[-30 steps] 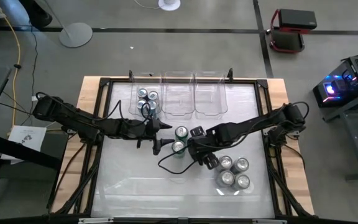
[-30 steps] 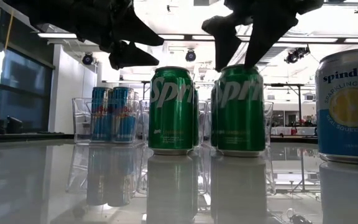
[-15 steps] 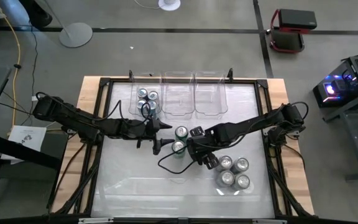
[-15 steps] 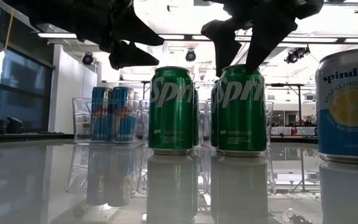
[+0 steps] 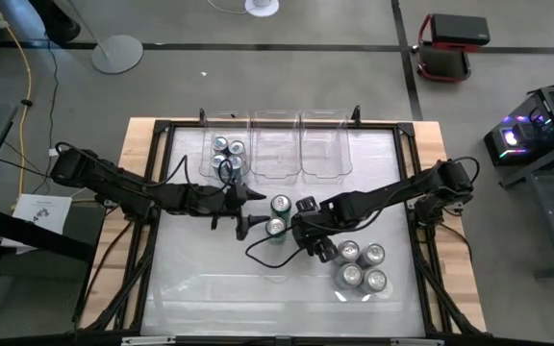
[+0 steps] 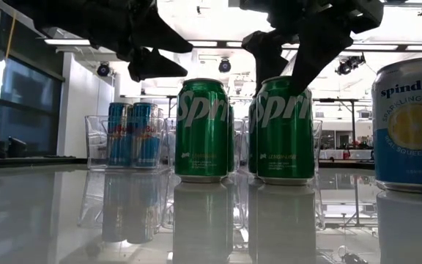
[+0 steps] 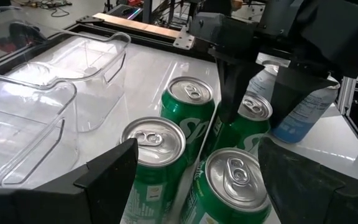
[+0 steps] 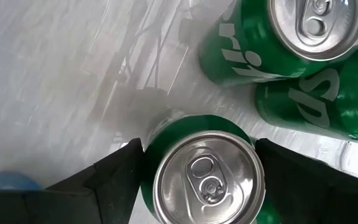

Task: Sort soda cans
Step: Put the bottom right green soda can into the center transparent bin

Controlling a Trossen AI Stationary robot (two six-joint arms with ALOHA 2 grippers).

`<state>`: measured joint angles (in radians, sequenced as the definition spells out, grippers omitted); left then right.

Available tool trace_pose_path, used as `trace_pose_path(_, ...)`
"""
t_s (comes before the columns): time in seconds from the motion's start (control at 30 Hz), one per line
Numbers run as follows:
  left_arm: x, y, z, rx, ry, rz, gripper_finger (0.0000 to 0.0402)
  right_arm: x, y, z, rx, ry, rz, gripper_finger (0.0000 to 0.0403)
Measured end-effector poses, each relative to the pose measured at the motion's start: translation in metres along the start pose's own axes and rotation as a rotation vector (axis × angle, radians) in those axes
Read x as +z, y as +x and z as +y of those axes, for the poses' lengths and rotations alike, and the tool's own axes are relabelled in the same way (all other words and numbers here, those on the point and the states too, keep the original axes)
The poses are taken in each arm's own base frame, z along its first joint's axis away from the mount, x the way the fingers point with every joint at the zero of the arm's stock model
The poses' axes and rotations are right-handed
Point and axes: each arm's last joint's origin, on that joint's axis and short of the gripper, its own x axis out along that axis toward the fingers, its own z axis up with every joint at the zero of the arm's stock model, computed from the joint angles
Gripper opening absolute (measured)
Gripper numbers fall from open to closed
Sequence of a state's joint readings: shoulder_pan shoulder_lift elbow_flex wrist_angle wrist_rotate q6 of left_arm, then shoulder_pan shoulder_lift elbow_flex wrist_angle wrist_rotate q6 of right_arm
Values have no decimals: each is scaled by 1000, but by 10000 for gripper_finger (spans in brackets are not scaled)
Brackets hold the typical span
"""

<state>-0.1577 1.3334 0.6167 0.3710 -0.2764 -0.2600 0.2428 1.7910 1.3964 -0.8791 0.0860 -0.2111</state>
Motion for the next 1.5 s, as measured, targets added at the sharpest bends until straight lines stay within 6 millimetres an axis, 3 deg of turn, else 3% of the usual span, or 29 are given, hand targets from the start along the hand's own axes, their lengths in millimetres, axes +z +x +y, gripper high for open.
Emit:
trace_pose_path(0.83, 0, 0, 1, 21, 0, -5, 310, -1, -28, -4, -59, 57, -103, 291)
trace_pose_path(1.17, 0, 0, 1, 23, 0, -6, 310, -5, -23, -3, -17, 134, -52, 291)
trace_pose_path(1.5, 0, 0, 1, 23, 0, -2, 310, -2, -2, -2, 17, 139, 7, 292)
